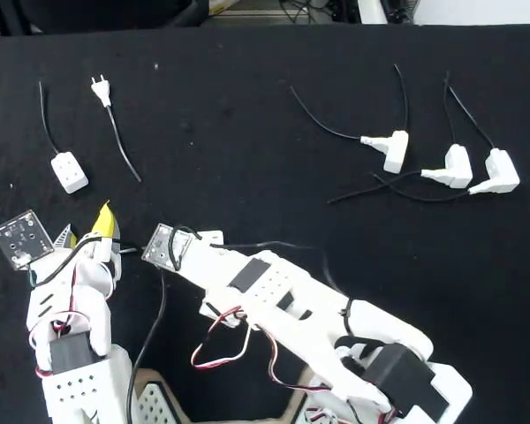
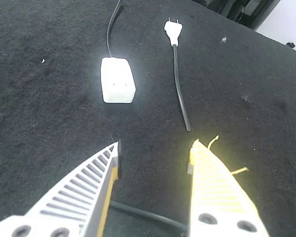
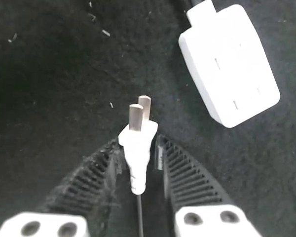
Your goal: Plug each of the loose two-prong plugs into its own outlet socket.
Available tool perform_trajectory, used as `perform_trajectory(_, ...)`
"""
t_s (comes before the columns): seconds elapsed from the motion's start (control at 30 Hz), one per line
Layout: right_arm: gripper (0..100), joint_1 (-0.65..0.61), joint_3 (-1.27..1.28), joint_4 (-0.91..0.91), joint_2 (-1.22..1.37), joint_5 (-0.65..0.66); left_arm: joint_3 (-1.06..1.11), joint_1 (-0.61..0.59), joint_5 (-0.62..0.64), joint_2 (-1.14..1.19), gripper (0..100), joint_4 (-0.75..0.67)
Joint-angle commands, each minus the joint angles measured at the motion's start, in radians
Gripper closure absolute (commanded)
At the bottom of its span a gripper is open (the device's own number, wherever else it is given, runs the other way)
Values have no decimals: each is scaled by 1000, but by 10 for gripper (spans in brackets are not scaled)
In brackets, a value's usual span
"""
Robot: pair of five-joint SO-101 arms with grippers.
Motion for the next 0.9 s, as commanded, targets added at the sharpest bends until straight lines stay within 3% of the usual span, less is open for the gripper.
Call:
perform_trajectory(0.0,900,25,-16,-3,-33,0,-28,7,12,-8,766,-15)
perform_trajectory(0.87,901,57,-2,-44,-31,-5,-28,8,12,-8,766,-15)
